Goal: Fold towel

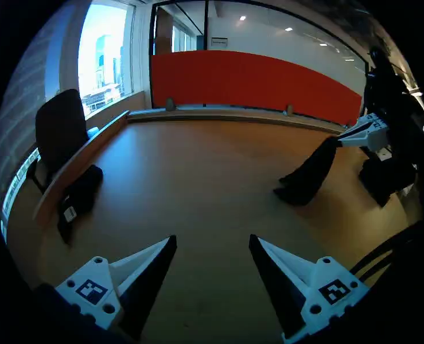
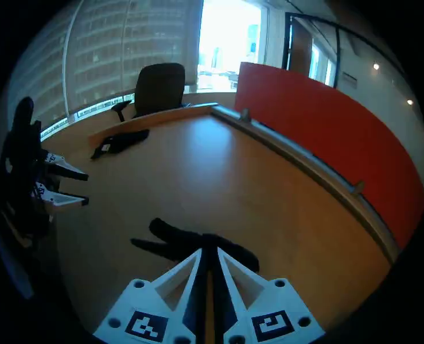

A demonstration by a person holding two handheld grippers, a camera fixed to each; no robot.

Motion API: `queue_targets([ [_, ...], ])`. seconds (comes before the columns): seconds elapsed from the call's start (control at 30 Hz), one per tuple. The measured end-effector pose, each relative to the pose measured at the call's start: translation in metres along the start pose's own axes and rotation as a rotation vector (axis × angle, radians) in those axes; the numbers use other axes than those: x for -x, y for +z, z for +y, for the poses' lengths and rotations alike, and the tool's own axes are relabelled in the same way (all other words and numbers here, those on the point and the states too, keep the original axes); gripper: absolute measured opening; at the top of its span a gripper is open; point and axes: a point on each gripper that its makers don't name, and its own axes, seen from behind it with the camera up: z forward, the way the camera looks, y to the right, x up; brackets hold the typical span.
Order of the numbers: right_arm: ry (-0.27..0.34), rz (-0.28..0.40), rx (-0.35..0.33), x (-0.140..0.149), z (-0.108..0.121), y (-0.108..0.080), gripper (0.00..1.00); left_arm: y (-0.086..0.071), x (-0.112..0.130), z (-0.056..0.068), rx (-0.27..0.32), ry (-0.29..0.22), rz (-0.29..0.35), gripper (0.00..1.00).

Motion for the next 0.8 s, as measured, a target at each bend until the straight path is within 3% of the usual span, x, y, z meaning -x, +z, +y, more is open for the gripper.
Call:
queue_targets([
  [0.27, -0.024, 0.036, 0.038, -0.028, 0.019, -0.016, 0.05, 0.000, -0.008, -0.001, 0.003, -0.001, 0.012, 0.93],
  [0.8, 0.011, 0.047, 0.090, -0.026, 0.052, -0.042, 0.05, 0.003, -0.016, 0.005, 0.017, 0.001, 0.019, 0.93],
])
